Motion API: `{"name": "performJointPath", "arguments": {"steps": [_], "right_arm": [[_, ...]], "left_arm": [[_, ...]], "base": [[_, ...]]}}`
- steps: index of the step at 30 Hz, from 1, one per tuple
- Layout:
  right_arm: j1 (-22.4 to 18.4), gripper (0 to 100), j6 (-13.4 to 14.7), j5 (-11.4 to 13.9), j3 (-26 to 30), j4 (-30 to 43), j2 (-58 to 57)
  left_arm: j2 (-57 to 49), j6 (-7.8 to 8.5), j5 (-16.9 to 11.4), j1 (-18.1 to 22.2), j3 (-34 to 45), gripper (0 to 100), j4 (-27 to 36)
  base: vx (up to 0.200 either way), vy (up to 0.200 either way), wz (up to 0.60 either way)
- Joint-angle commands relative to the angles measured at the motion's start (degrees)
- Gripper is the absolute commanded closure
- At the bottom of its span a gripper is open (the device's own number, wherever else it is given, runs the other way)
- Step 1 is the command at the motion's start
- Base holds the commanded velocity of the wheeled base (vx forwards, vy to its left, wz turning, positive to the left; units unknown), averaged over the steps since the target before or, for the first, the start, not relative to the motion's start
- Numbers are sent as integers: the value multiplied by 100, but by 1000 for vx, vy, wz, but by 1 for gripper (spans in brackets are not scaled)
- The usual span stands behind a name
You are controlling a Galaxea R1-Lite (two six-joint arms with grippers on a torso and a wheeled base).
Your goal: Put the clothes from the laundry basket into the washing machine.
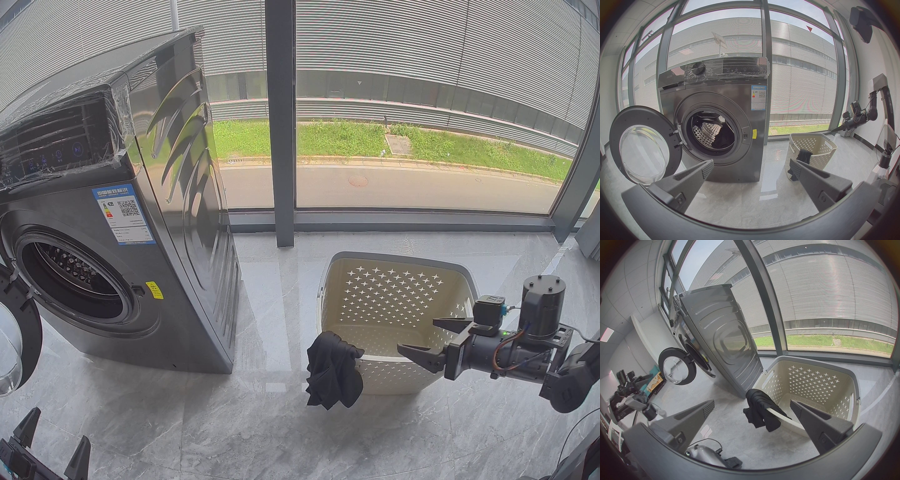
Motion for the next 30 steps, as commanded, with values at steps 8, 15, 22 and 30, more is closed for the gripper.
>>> {"name": "performJointPath", "arguments": {"steps": [8, 15, 22, 30], "right_arm": [[148, 0, 1, -438, -581, -753, 1825], [166, 0, -8, -640, -863, -1175, 2616], [263, 0, -8, -675, -1144, -1395, 3179], [386, 0, -8, -684, -1531, -1412, 3627]], "left_arm": [[-93, -1, -1, 4, 92, 0, -1], [-93, -1, -1, 4, 92, 0, -1], [-93, -1, -1, 4, 92, 0, -1], [-93, -1, -1, 4, 92, 0, -1]], "base": [[0, 0, 0], [0, 0, 0], [0, 0, 0], [0, 0, 0]]}}
